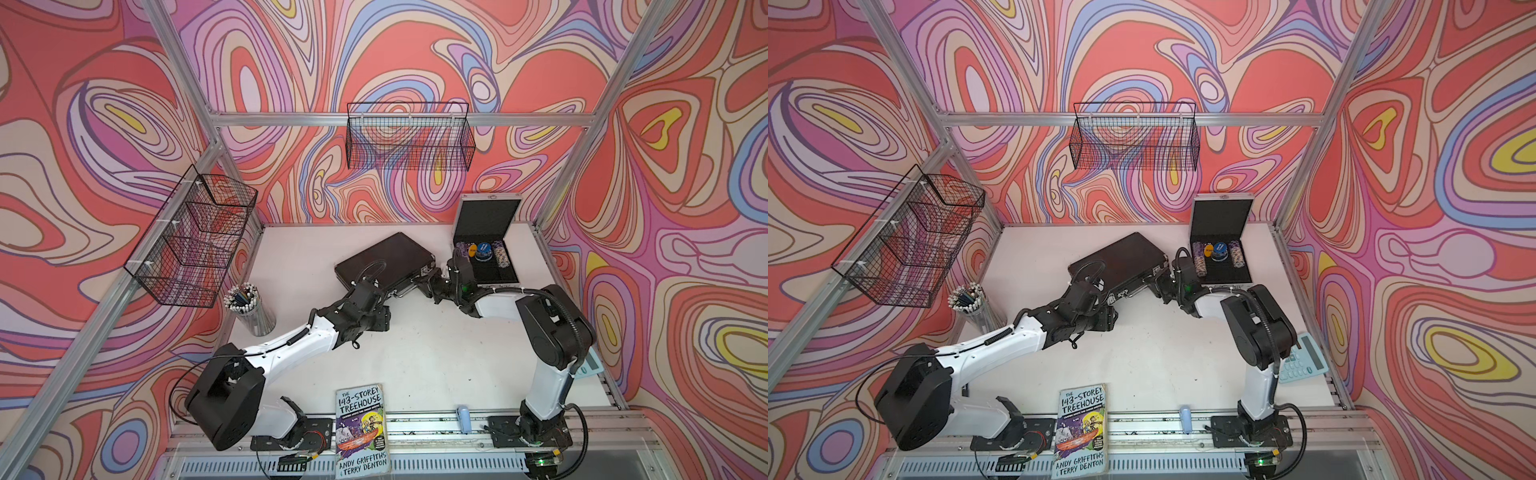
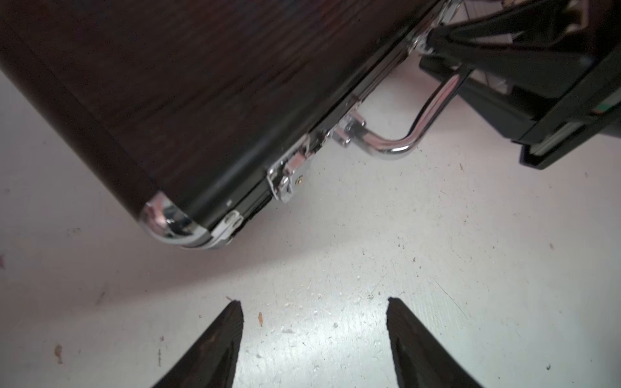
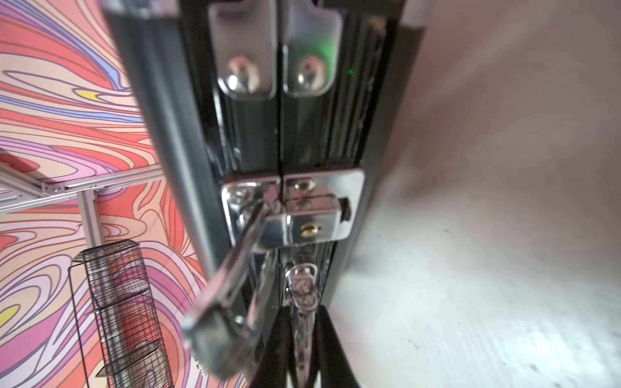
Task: Open the poker set cases
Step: Open the case lid on the poker set case.
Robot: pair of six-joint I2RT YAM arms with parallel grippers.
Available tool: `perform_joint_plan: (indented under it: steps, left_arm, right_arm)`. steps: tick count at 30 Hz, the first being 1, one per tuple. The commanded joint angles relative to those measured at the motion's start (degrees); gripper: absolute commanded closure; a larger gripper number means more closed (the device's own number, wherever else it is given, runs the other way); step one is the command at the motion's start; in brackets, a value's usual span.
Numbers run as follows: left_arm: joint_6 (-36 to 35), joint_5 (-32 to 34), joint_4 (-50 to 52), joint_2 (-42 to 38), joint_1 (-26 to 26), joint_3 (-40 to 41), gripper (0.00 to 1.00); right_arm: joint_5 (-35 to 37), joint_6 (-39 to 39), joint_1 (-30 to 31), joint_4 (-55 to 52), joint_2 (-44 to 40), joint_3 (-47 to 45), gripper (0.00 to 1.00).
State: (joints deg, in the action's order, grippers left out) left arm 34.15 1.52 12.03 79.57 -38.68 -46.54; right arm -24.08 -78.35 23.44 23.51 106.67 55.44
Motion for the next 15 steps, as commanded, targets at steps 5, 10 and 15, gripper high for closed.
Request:
perform_joint_plan:
  steps: [5, 10, 15]
  left_arm:
    - [6.19, -3.07, -9.34, -0.6, 1.07, 0.61, 0.28]
    - [7.24, -2.34, -11.88, -1.08, 2.87, 0.34, 0.2]
    - [8.28, -2.13, -12.57, 0.09, 4.87, -0.05, 0.17]
  right_arm:
    - [0.63, -0.31, 0.91, 4.7, -5.42, 3.97, 1.0]
    - [0.98, -0.66, 1.63, 5.03, -5.42, 3.71, 1.0]
    - [0.78, -1.19, 1.75, 5.76, -5.42, 3.4, 1.0]
